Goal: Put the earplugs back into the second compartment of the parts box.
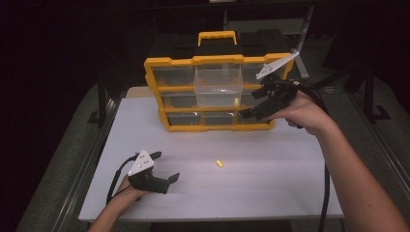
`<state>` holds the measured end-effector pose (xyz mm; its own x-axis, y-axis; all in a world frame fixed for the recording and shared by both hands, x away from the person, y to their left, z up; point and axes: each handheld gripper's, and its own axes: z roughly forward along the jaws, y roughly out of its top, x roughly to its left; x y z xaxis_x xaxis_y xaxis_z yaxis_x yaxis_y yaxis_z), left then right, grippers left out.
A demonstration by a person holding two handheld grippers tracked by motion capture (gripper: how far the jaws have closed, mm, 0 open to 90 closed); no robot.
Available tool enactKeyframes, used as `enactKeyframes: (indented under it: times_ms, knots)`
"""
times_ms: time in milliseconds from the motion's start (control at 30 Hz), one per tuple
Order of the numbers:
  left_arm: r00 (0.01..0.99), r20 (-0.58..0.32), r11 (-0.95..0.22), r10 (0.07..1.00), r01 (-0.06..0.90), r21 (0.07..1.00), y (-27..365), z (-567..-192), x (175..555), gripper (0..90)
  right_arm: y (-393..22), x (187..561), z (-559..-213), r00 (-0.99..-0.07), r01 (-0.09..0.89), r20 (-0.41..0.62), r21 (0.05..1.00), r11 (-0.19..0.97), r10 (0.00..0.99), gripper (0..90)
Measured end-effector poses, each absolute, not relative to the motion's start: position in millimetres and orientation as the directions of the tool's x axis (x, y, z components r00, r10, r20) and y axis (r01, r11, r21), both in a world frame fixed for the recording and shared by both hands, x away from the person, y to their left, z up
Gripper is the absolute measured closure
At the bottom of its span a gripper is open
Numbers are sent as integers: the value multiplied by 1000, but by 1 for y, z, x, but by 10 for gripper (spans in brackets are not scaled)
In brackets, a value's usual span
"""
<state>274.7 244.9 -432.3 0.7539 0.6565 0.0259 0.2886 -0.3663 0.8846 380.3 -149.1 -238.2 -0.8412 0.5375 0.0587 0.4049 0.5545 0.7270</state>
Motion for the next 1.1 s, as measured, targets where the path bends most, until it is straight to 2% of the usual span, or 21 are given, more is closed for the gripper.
enactKeyframes:
  times_ms: [533, 833, 1100]
  knots:
    - [756, 28, -369, 653, 285, 885, 244, -433, 275, 3, -145, 372, -298, -822, 447, 78, 703, 554, 564, 53]
    - [756, 30, -368, 654, 283, 886, 245, -432, 274, 3, -134, 368, -323, -826, 438, 60, 694, 571, 561, 50]
    - [756, 27, -366, 654, 284, 886, 245, -432, 274, 3, -123, 365, -348, -829, 448, 83, 691, 567, 554, 58]
